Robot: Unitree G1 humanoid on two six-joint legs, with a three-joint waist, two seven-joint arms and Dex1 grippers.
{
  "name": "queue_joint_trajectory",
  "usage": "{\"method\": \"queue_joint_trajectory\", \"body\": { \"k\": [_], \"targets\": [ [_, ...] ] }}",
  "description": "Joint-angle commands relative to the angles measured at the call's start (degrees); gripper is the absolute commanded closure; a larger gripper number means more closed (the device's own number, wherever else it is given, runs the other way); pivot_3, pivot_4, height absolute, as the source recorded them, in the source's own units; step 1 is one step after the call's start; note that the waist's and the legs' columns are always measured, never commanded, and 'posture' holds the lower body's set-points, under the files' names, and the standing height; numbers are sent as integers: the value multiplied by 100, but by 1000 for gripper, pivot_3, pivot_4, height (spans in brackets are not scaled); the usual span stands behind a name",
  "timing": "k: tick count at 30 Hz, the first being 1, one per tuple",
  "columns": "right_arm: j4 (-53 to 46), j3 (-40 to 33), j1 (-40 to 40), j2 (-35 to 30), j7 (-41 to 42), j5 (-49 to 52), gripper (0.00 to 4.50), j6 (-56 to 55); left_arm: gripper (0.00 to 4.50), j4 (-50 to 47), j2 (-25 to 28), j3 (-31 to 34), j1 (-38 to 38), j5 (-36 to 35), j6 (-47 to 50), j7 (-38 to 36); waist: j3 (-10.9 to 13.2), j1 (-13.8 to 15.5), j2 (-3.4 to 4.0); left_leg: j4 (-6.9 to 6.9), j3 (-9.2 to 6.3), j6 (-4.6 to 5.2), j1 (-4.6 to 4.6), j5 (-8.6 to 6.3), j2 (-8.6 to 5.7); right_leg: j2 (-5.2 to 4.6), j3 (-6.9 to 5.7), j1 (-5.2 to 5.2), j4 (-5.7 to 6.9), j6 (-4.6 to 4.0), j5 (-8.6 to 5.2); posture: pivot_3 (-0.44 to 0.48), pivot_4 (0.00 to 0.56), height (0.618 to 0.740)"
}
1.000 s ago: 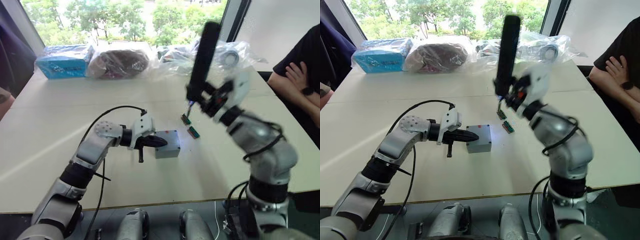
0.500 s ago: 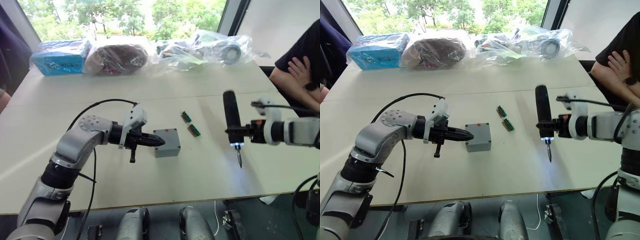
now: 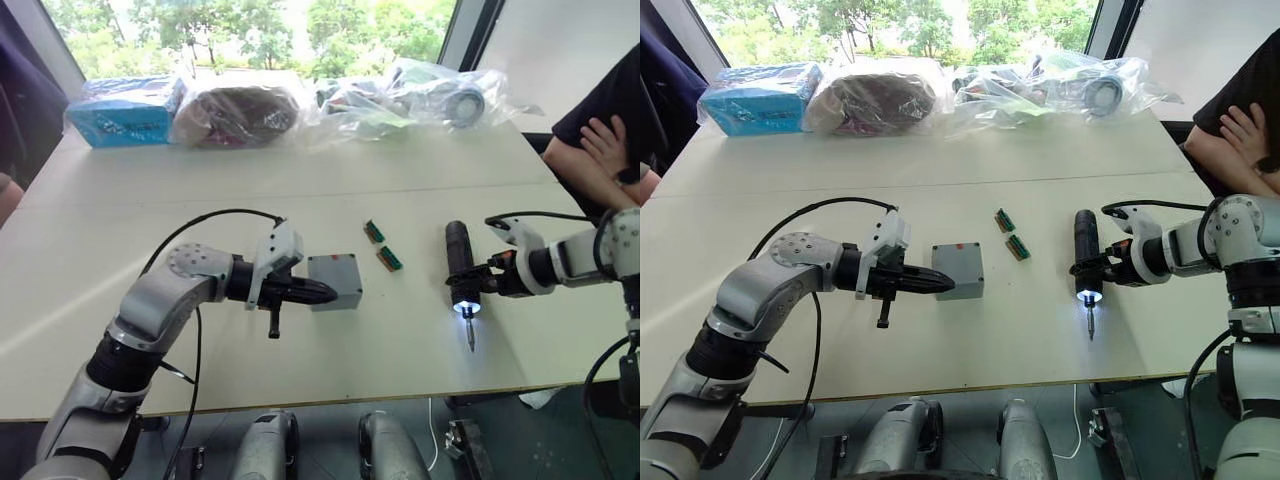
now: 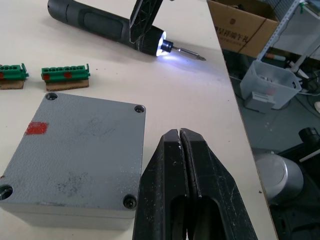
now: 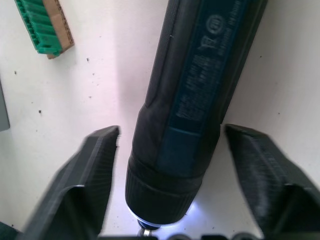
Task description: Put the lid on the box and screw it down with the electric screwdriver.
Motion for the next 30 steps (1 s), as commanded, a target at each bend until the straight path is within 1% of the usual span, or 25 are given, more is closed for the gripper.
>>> {"method": "queue_joint_trajectory", "body": {
  "k": [1,5,7,10,12,14,15,17,20,23,26,27,30],
  "targets": [
    [-110,85,-18,-199,223,-490,8,-52,4500,-122,83,147,-9,-92,-92,11,-1,27,-1,2,0,0,0,0,0,0,0,1,0,-1,-1,0,150,740],
    [-298,-39,-99,-273,555,-747,8,-307,4500,93,136,377,-146,-215,-65,-1,0,80,-1,4,0,0,1,0,0,0,1,1,0,-2,-1,0,150,740],
    [-488,-298,-218,-299,738,-707,8,-337,4500,266,163,587,-248,-336,-4,-3,0,93,0,4,0,0,0,0,0,0,1,0,1,0,0,0,150,740],
    [-1113,-783,-198,-403,1143,-466,8,-478,4500,474,208,780,-340,-422,54,44,2,86,3,4,2,-1,0,0,0,1,0,-4,4,6,3,0,150,740],
    [-1605,-1202,-58,-361,1297,-294,8,-597,4500,602,220,779,-344,-321,-56,121,2,86,2,3,2,-1,0,0,1,2,-1,-6,6,12,7,0,150,740],
    [-2426,-1736,273,-126,1304,-97,8,-862,4500,758,121,703,-327,25,-418,389,2,88,2,1,1,-1,1,0,2,3,-2,-6,7,27,15,0,150,740],
    [-2902,-1893,516,-40,1315,-12,8,-980,4500,834,43,629,-354,178,-494,569,2,89,0,0,0,-1,2,0,2,3,-2,-5,7,29,16,0,150,740],
    [-3881,-1945,1062,115,1301,-51,8,-1430,4500,937,-67,536,-374,334,-590,724,0,98,-7,0,-2,-1,2,0,2,5,-4,-3,8,31,17,0,150,740],
    [-5081,-1605,1923,300,1270,-330,8,-2132,4500,1077,-184,262,-329,645,-873,788,1,102,-9,5,-6,-2,2,1,0,1,-5,3,8,37,21,0,150,740],
    [-5699,-1008,2592,645,1047,-643,8,-2580,4500,1242,-188,19,-237,923,-1131,781,-2,92,-14,10,-3,-2,3,1,-1,0,0,7,6,46,26,0,150,740],
    [-5850,-354,2898,766,969,-1197,8,-3086,4500,1416,-160,-177,-188,1165,-1389,705,-2,89,-13,11,1,-3,5,1,-1,0,6,4,7,45,26,0,150,740],
    [-5800,-16,2875,880,937,-1436,8,-3288,4500,1487,-157,-219,-181,1226,-1468,670,-3,89,-12,13,1,-3,6,2,0,1,6,4,8,45,26,0,150,740],
    [-5571,590,2758,1131,891,-1917,8,-3670,4500,1603,-193,-243,-202,1302,-1555,647,-10,86,-20,14,1,-6,12,3,0,3,7,7,8,42,26,0,150,740]
  ]
}}
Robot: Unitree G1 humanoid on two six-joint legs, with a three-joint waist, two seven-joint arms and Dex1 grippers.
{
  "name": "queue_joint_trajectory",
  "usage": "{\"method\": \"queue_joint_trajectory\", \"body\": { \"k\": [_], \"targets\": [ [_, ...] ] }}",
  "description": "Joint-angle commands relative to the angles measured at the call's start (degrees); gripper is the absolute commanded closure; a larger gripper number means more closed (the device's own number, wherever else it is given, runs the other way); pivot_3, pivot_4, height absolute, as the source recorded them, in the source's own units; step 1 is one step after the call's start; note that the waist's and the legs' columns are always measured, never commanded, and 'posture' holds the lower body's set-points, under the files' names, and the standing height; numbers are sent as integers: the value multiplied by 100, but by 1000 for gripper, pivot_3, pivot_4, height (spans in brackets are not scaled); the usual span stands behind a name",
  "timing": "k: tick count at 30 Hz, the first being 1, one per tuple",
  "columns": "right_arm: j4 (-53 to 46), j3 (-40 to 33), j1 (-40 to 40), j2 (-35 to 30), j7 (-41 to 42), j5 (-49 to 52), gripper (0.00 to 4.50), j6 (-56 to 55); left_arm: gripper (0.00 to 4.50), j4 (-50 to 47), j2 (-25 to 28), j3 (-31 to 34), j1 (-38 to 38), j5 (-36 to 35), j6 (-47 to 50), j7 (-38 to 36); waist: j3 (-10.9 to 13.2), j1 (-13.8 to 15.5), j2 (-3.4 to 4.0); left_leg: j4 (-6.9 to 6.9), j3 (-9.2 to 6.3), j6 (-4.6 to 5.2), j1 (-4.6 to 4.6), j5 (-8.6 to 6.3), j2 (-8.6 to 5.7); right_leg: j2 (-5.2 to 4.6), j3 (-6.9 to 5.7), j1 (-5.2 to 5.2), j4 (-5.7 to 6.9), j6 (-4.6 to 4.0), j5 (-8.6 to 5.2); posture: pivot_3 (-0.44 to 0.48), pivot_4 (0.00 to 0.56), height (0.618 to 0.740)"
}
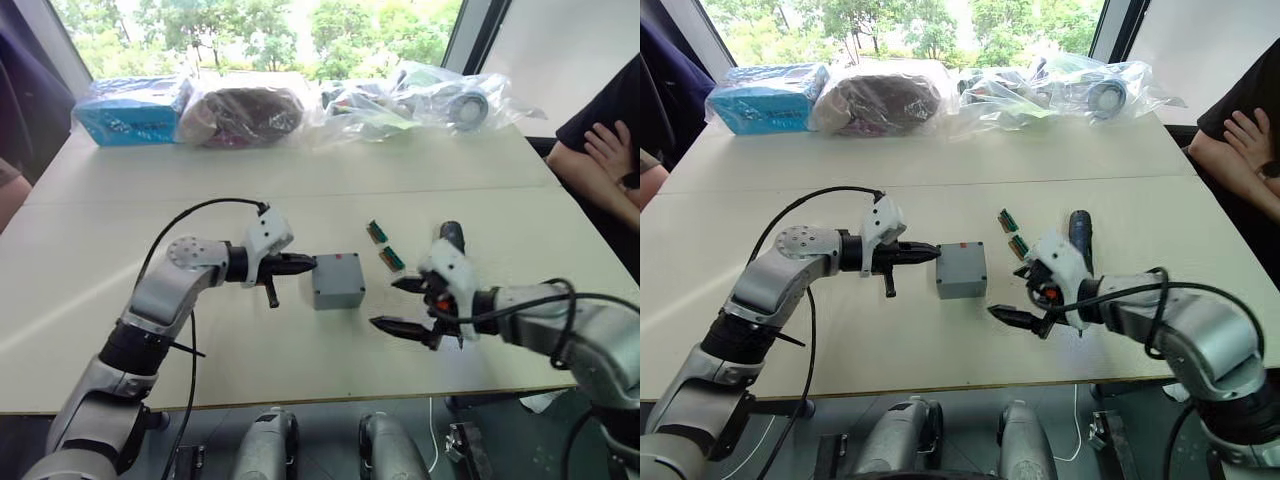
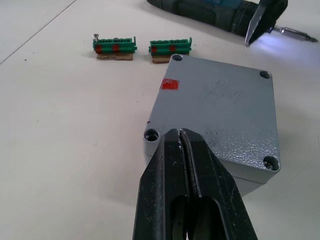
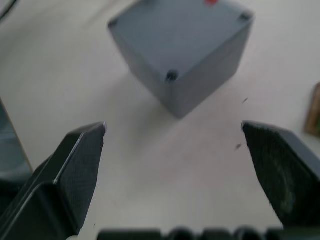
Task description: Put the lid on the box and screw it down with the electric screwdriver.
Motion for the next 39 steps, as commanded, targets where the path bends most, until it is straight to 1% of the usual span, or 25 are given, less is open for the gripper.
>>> {"method": "queue_joint_trajectory", "body": {
  "k": [1,3,8,10,13,17,20,23,26,30,32,35,38,39],
  "targets": [
    [137,597,-202,226,-27,-626,8,-589,4500,149,-22,-113,14,179,-69,-30,-1,-1,1,0,-1,0,0,0,1,0,0,0,0,0,0,0,150,740],
    [220,703,-225,272,26,-780,8,-713,4500,133,-50,-84,-10,192,-29,-2,-1,12,1,0,-1,-1,1,1,1,0,1,0,1,0,0,0,150,740],
    [598,897,-307,409,116,-1135,8,-1023,4500,-52,209,539,-128,-326,503,-146,0,-5,-1,3,-2,-1,0,1,-1,-1,1,5,1,1,1,0,150,740],
    [660,886,-294,458,136,-1200,8,-1076,4500,-79,412,464,-68,-230,488,-265,0,-12,-1,3,-2,-1,-1,1,0,3,0,1,3,1,1,0,150,740],
    [711,881,-287,529,173,-1272,8,-1116,4500,-97,575,295,0,-82,403,-386,0,-6,0,1,-2,-1,-1,1,-1,8,0,-3,10,1,1,0,150,740],
    [657,926,-273,651,193,-1314,8,-1048,4500,-50,395,-164,31,224,106,-442,0,21,-1,3,-2,-2,-2,2,-2,6,0,2,10,1,1,0,150,740],
    [592,913,-258,666,233,-1317,8,-960,4500,120,148,-304,-20,303,-8,-434,0,19,-2,7,-1,-2,-3,2,-4,1,1,5,8,0,1,0,150,740],
    [291,871,-171,630,281,-1117,8,-644,4500,431,-234,-499,-160,397,-258,-469,0,15,-1,8,-2,-2,-2,2,-3,2,1,4,10,1,1,0,150,740],
    [-30,724,-63,668,289,-878,8,-301,4500,650,-503,-531,-307,425,-415,-516,0,13,-2,8,-5,-2,-2,2,-7,4,-4,4,17,1,1,0,150,740],
    [-358,502,35,725,278,-621,8,100,4500,958,-685,-542,-453,559,-607,-529,0,14,-2,8,-7,-2,-2,2,-6,3,-4,4,17,1,1,0,150,740],
    [-549,348,80,786,217,-459,8,324,4500,1142,-694,-509,-513,654,-726,-509,0,11,-2,8,-7,-2,-2,2,-5,3,-4,3,18,1,1,0,150,740],
    [-755,91,110,839,142,-222,8,599,4500,1349,-566,-397,-570,788,-858,-485,0,5,-2,8,-7,-2,-2,2,-5,3,-4,1,19,1,1,0,150,740],
    [-991,-285,198,698,150,43,8,825,4500,1438,-284,-321,-534,942,-961,-516,0,5,-2,8,-7,-2,-2,2,-2,3,-3,0,19,1,1,0,150,740],
    [-1030,-426,233,554,210,90,8,846,4500,1400,-178,-313,-485,965,-968,-557,0,6,-2,8,-7,-2,-1,2,-1,3,-4,0,19,1,1,0,150,740]
  ]
}}
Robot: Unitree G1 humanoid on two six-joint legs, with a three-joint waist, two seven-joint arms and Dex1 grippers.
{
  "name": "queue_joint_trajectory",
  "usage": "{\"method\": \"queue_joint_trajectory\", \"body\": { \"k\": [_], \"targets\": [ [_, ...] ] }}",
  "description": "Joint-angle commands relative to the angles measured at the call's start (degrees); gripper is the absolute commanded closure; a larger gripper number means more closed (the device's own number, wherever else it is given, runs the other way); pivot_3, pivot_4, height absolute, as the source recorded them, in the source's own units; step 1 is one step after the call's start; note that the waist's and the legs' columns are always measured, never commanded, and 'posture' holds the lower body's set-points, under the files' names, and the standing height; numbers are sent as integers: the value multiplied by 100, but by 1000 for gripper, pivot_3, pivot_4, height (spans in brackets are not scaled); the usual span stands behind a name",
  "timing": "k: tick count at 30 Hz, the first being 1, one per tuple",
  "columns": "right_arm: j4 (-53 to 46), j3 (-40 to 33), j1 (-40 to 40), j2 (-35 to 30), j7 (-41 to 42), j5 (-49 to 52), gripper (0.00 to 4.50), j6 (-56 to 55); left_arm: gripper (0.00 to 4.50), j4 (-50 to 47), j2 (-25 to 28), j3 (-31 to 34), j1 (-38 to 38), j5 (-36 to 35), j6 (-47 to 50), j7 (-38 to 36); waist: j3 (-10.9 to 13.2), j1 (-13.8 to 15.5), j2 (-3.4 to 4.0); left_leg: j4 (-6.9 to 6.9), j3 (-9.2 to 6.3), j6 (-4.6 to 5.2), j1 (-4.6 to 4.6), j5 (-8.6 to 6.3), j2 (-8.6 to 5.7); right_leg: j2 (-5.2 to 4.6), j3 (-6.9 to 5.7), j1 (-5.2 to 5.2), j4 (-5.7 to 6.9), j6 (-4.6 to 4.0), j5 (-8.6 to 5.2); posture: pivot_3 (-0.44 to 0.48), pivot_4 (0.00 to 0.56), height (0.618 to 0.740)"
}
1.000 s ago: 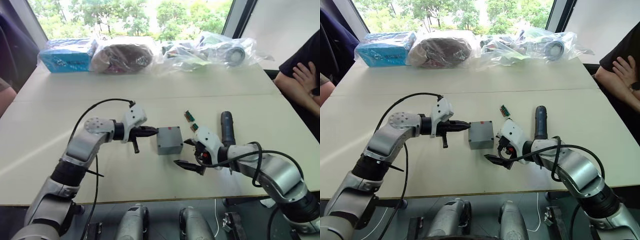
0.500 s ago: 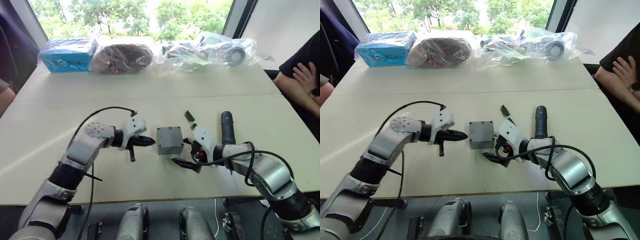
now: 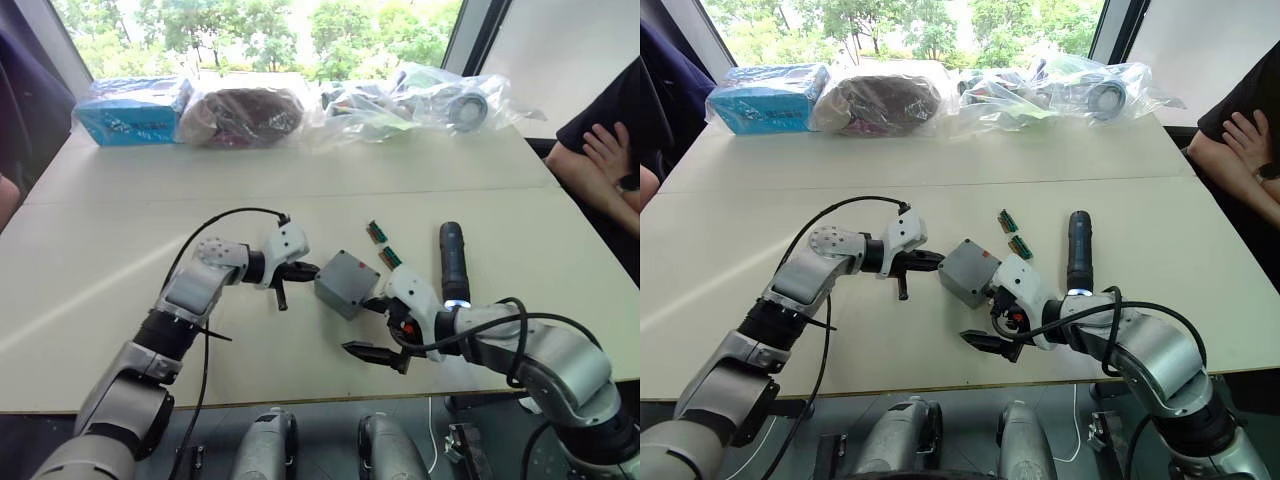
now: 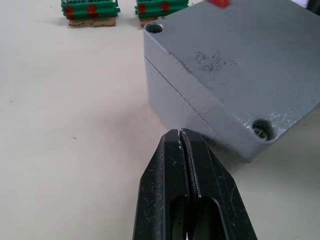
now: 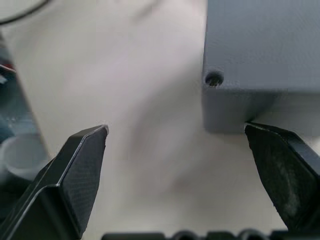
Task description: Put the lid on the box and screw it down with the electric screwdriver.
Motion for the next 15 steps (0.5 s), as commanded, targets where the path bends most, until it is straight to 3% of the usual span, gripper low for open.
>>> {"method": "queue_joint_trajectory", "body": {
  "k": [1,6,11,15],
  "targets": [
    [-350,-561,101,-414,153,245,8,64,4500,-147,373,143,59,110,-123,-170,0,2,0,0,0,0,0,0,1,0,0,0,1,0,0,0,150,740],
    [392,-382,-121,-1249,533,-419,8,-842,4500,-969,694,163,537,-314,423,-600,-1,0,0,0,3,0,1,0,0,-6,2,1,-1,-1,0,0,150,740],
    [1391,445,-624,-1133,803,-1236,8,-1898,4500,-1556,544,53,805,-479,865,-562,-1,5,0,3,3,0,1,0,-1,-4,4,1,1,-1,0,0,150,740],
    [1773,901,-809,-875,1069,-1529,8,-2392,4500,-1469,241,-32,761,-354,841,-308,-1,3,0,4,5,0,1,0,-6,-4,4,1,4,0,0,0,150,740]
  ]
}}
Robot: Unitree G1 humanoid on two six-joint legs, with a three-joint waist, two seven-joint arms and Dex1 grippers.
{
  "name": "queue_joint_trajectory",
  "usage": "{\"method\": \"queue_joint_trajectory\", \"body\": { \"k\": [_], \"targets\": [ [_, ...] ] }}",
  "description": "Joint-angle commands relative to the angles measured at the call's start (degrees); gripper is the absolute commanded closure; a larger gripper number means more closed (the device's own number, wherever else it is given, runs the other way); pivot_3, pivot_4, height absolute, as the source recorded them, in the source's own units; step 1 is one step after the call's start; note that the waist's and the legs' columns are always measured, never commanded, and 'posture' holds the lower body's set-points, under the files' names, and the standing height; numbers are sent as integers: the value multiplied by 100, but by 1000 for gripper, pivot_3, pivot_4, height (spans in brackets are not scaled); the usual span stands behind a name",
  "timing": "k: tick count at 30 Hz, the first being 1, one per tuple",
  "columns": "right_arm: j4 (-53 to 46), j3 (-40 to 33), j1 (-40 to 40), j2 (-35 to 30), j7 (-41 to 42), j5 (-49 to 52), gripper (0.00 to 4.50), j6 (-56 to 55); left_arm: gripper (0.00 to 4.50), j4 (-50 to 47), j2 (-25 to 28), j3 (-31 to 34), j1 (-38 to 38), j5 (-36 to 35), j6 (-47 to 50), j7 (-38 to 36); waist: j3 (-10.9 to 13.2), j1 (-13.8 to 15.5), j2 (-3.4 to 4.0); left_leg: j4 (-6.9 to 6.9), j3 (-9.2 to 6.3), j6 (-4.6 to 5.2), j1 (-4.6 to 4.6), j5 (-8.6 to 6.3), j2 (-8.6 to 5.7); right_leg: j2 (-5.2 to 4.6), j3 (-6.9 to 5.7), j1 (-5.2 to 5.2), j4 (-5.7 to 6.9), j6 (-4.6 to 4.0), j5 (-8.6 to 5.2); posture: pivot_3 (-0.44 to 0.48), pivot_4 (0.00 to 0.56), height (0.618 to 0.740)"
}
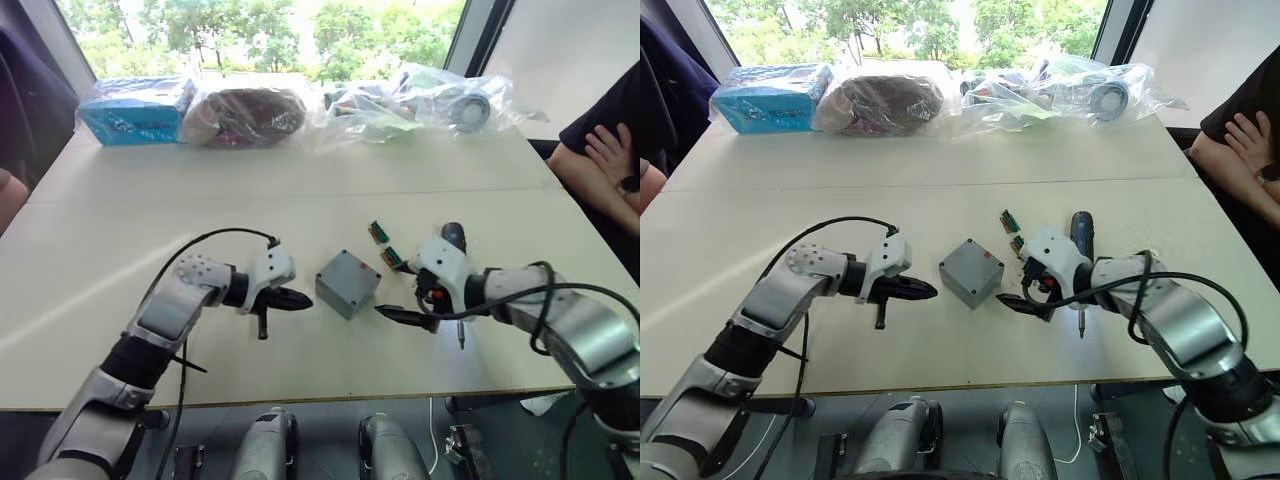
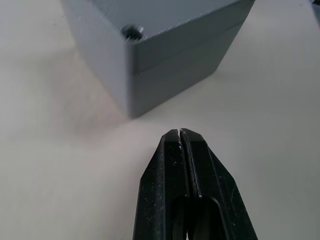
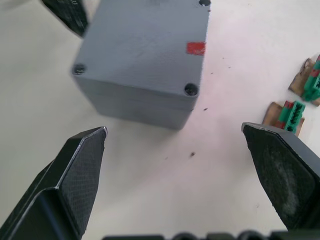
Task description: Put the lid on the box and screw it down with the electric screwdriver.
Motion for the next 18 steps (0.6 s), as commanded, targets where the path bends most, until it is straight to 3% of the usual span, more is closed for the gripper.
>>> {"method": "queue_joint_trajectory", "body": {
  "k": [1,18],
  "targets": [
    [100,278,-125,170,280,-222,8,-451,4500,-44,-230,-50,-102,52,-58,250,0,2,0,0,0,0,-1,0,-2,0,0,-1,1,0,0,0,150,740],
    [-647,-77,353,832,-111,136,8,441,4500,490,-566,96,-418,137,-417,730,0,6,0,28,-5,1,-3,-1,1,1,-2,3,19,1,0,0,150,740]
  ]
}}
